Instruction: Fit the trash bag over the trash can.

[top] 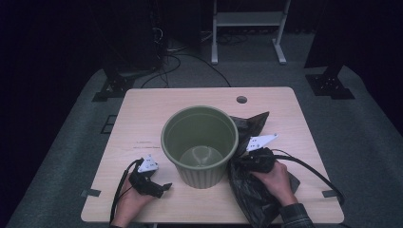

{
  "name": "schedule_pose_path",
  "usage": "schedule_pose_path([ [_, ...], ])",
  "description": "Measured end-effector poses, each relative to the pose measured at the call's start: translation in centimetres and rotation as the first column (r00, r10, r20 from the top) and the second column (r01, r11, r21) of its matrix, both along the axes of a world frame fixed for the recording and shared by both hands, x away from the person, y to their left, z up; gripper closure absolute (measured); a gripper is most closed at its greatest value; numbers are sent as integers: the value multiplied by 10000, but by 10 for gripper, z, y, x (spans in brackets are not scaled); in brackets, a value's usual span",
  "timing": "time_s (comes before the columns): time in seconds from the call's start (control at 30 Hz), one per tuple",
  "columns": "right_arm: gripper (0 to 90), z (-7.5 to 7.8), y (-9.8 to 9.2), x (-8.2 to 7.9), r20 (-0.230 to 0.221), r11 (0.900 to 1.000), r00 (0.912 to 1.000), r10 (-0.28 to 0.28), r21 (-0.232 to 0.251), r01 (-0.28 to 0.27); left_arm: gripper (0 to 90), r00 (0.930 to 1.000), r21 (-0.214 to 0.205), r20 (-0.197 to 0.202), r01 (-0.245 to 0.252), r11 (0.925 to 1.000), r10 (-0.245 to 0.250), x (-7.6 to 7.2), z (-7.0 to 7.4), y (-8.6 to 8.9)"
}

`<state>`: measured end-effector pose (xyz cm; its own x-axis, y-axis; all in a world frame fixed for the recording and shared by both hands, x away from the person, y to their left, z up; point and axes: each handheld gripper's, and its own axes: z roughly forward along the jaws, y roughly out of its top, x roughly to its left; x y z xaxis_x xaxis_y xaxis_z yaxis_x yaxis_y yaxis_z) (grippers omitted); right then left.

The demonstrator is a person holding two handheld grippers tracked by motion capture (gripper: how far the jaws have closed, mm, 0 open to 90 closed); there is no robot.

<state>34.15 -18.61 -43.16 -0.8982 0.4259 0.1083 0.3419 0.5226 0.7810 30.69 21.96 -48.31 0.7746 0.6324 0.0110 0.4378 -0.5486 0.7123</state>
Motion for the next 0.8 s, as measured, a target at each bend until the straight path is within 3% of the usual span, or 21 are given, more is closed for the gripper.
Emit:
schedule_pose_path([
  [0.13,883,17,-1,-6,322,9993,9988,375,24,-376,0,10000,1,1,-1,10000,1,0,0,0],
  [0.23,882,28,-4,-10,333,9962,9970,695,511,-711,0,10000,-1,1,-2,10000,2,0,0,0],
  [0.5,882,51,-4,-18,617,9918,9908,1203,347,-1226,0,10000,-5,9,8,10000,-8,0,0,0],
  [0.67,881,70,-3,-26,839,9839,9813,1730,303,-1760,0,10000,29,9,30,10000,-30,0,0,0],
  [0.8,881,81,-5,-31,939,9753,9741,2057,617,-2119,0,10000,30,8,29,10000,-29,0,0,0],
])
